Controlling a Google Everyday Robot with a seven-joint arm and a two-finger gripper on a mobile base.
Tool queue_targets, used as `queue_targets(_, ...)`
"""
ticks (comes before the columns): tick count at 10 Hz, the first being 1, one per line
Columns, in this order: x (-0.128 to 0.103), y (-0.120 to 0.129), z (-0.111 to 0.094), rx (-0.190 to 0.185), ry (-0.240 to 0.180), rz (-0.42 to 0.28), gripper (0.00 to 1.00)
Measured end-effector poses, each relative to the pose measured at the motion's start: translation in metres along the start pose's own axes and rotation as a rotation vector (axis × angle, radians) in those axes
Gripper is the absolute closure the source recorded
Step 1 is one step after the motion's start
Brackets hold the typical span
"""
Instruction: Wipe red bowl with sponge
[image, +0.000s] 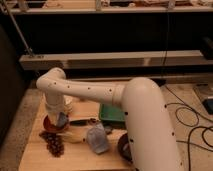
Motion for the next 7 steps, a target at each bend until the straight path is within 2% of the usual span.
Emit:
queue_targets(3, 0.018, -0.006, -0.007, -0.007, -0.002, -0.028, 0.96)
queue_targets(7, 0.043, -0.027, -0.008, -0.005, -0.009, -0.091, 0.96)
